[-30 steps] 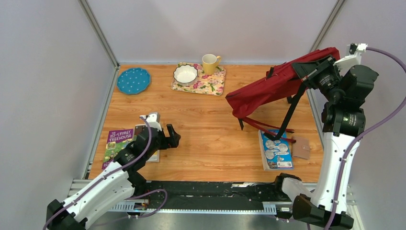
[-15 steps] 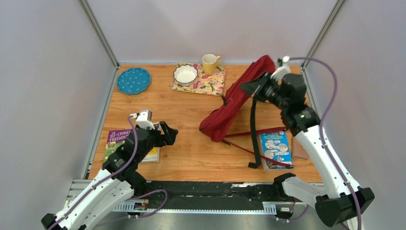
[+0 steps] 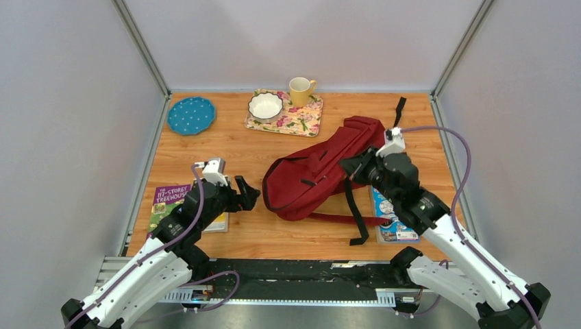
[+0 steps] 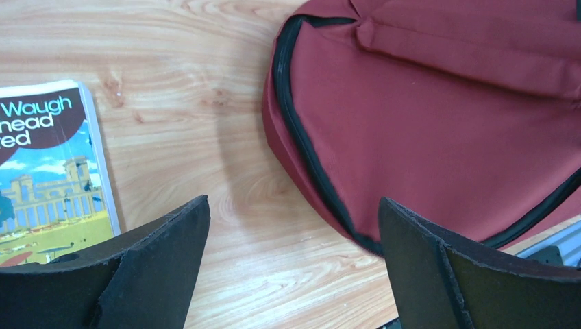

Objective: Pack the student bag
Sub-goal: Place the student bag at the center of the board.

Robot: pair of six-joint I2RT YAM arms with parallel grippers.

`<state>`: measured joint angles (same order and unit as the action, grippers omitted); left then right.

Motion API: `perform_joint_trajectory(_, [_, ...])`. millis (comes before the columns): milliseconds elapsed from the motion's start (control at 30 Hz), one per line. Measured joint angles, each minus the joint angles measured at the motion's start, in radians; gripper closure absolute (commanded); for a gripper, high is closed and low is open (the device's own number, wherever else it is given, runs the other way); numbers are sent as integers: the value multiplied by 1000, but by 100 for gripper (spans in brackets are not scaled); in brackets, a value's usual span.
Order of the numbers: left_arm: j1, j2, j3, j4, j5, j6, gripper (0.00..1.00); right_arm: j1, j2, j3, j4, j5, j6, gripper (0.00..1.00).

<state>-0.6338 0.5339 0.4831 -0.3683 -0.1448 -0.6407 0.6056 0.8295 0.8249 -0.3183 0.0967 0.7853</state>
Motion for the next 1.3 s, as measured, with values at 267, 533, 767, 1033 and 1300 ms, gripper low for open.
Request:
perform_joint_trajectory(267, [0, 4, -49, -2, 32, -4, 1, 171, -88, -339, -13, 75, 121, 100])
perform_joint_trajectory(533, [0, 22, -62, 24, 86, -8, 1, 344, 21, -509, 31, 126, 280, 39])
perform_joint_trajectory(767, [-29, 46, -70, 67, 194, 20, 1, 356, -31, -509, 35, 130, 306, 19])
perform_joint_trajectory(1033, [-96, 102, -5, -27, 97, 40, 1, 356, -225, -510, -77, 154, 315, 7])
perform_joint_trajectory(1300, [-96, 232, 249, -410, -76, -84, 1, 296, -147, -341, -262, 145, 326, 5])
